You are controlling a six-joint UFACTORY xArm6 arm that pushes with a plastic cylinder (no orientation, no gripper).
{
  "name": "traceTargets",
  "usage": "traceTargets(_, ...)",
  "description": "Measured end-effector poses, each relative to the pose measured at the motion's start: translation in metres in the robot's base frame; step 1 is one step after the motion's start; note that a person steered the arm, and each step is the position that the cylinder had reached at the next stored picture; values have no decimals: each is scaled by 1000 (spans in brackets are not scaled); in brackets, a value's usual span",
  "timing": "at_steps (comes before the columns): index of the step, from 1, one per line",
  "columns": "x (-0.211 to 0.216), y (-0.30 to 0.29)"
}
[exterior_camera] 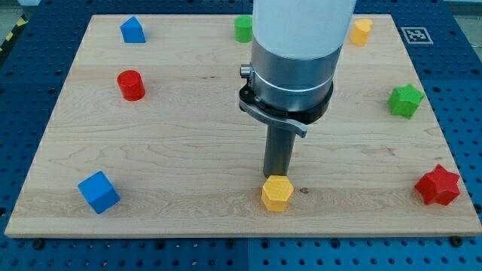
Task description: Keep the heart at the center of the board
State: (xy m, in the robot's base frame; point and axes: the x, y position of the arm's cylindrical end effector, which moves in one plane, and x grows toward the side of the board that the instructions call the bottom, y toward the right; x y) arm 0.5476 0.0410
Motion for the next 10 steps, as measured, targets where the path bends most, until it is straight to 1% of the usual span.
traceTargets(1,-24,-2)
traceTargets(3,-108,-60)
traceTargets(4,-145,-24)
traceTargets(5,-155,55)
traceTargets(7,-206,158)
traceTargets(8,-232,246)
traceTargets(9,-294,269)
traceTargets(10,-334,253)
